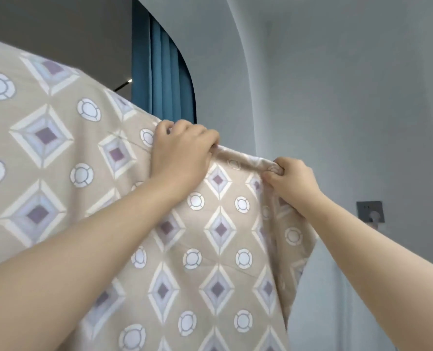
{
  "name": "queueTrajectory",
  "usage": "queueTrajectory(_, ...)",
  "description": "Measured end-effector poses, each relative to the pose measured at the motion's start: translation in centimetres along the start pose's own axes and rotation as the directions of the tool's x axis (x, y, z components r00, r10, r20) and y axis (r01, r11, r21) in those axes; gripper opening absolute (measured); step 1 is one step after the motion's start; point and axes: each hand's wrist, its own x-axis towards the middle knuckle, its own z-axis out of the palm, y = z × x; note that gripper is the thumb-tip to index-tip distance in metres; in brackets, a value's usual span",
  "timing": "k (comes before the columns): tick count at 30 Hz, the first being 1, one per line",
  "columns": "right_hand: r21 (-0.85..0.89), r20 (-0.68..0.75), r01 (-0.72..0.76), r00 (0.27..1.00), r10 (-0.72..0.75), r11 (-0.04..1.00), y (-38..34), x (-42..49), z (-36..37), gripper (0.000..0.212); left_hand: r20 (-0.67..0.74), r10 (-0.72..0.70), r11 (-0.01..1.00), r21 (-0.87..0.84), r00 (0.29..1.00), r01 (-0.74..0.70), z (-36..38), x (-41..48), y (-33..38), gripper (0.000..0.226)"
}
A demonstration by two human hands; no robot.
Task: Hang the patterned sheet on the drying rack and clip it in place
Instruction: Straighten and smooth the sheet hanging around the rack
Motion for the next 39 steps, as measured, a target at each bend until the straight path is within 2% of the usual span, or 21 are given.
queueTrajectory(2,0.01,0.102,-0.05,0.994,0.048,0.999,-0.1,-1.3,1.6,0.012,-0.098,0.032,0.998,0.049,0.995,-0.027,-0.4,-2.7,-0.4,0.018)
queueTrajectory(3,-0.009,0.109,-0.052,0.993,0.052,0.999,-0.2,-2.0,2.3,0.01,-0.136,0.029,0.998,0.06,0.99,-0.021,-0.8,-4.1,-0.6,0.019)
queueTrajectory(5,0.011,-0.022,-0.012,1.0,0.012,1.0,-0.6,-4.0,3.8,0.016,-0.201,-0.008,0.997,0.069,0.98,0.022,-1.6,-7.3,-1.2,0.017)
queueTrajectory(7,0.246,-0.235,0.047,0.972,0.013,0.968,-1.7,-6.8,4.9,0.016,-0.261,-0.108,0.994,-0.021,0.959,0.106,-2.6,-10.7,-1.6,0.015)
queueTrajectory(8,0.393,-0.255,0.068,0.966,0.038,0.917,-2.3,-8.2,5.5,0.021,-0.28,-0.17,0.984,-0.094,0.945,0.149,-2.9,-12.2,-1.7,0.016)
queueTrajectory(9,0.53,-0.175,0.044,0.983,0.059,0.847,-3.1,-9.7,6.3,0.025,-0.273,-0.229,0.969,-0.155,0.934,0.192,-3.2,-13.7,-1.6,0.019)
queueTrajectory(11,0.643,0.124,-0.085,0.992,0.005,0.761,-4.0,-12.4,8.6,0.023,-0.184,-0.318,0.934,-0.229,0.93,0.274,-3.4,-16.2,-1.2,0.029)
queueTrajectory(13,0.625,0.385,-0.195,0.919,-0.081,0.756,-4.4,-14.8,10.6,0.015,-0.043,-0.391,0.883,-0.3,0.919,0.362,-3.5,-18.1,-0.5,0.039)
queueTrajectory(14,0.628,0.479,-0.272,0.874,-0.086,0.729,-4.5,-15.7,11.5,0.02,0.027,-0.426,0.85,-0.331,0.904,0.41,-3.6,-18.9,-0.3,0.044)
queueTrajectory(16,0.652,0.623,-0.479,0.78,-0.055,0.588,-4.6,-16.7,12.6,0.032,0.136,-0.499,0.77,-0.382,0.856,0.51,-4.0,-19.8,0.1,0.049)
queueTrajectory(19,0.611,0.77,-0.727,0.638,-0.022,0.313,-4.9,-17.3,13.3,0.044,0.264,-0.595,0.662,-0.375,0.759,0.649,-4.5,-20.2,0.6,0.051)
queueTrajectory(22,0.532,0.847,-0.838,0.53,-0.051,0.124,-5.5,-18.6,13.3,0.051,0.336,-0.611,0.637,-0.328,0.717,0.697,-5.0,-20.6,1.1,0.047)
queueTrajectory(25,0.513,0.858,-0.858,0.512,-0.042,0.016,-6.7,-20.2,13.1,0.049,0.392,-0.614,0.602,-0.33,0.685,0.727,-5.6,-20.9,1.0,0.032)
queueTrajectory(29,0.469,0.878,-0.883,0.47,-0.09,-0.032,-9.0,-21.8,12.9,0.047,0.415,-0.616,0.567,-0.356,0.669,0.743,-7.2,-21.3,-0.3,0.028)
queueTrajectory(34,0.495,0.852,-0.861,0.508,-0.13,-0.12,-12.3,-24.0,12.1,0.046,0.404,-0.598,0.572,-0.39,0.692,0.722,-10.1,-22.1,-2.0,0.028)
queueTrajectory(39,0.495,0.855,-0.864,0.503,-0.127,-0.091,-14.7,-25.9,11.7,0.044,0.382,-0.611,0.581,-0.378,0.693,0.721,-12.7,-22.8,-3.3,0.028)
